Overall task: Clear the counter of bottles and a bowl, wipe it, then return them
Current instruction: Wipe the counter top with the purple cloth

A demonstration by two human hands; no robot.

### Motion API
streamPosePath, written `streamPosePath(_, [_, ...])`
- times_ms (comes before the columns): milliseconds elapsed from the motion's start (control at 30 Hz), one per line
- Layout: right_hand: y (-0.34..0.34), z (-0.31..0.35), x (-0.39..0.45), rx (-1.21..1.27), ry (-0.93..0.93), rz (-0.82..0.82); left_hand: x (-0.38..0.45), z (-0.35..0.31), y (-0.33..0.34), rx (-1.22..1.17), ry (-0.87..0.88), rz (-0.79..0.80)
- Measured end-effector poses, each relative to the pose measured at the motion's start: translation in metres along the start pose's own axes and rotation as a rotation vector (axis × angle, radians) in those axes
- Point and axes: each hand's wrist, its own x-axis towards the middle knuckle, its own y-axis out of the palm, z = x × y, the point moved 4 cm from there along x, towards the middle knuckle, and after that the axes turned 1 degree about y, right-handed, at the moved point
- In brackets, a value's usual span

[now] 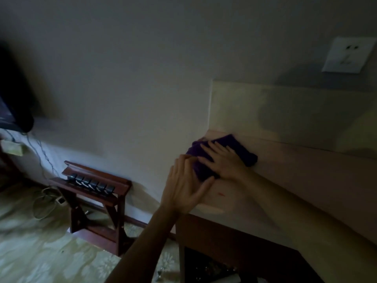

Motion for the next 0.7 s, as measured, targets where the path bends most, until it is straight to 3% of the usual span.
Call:
streamPosePath(167, [0.002,0.052,-0.098,-0.013,-0.149,0.024,-0.017,0.003,-0.016,-0.040,-0.057,-0.052])
streamPosePath(300, [0.001,0.056,-0.115,-0.010,-0.173,0.077,-0.013,-0.005,-0.022,0.003,-0.032,-0.023])
streamPosePath(533, [-0.009,0.023,-0.045,0.037,-0.204,0.096,-0.024,-0.014,-0.013,-0.012,-0.029,0.049])
streamPosePath(700, [-0.006,-0.016,0.043,0.014,-0.191,0.086,-0.016,-0.026,0.018,0.135,0.009,0.172])
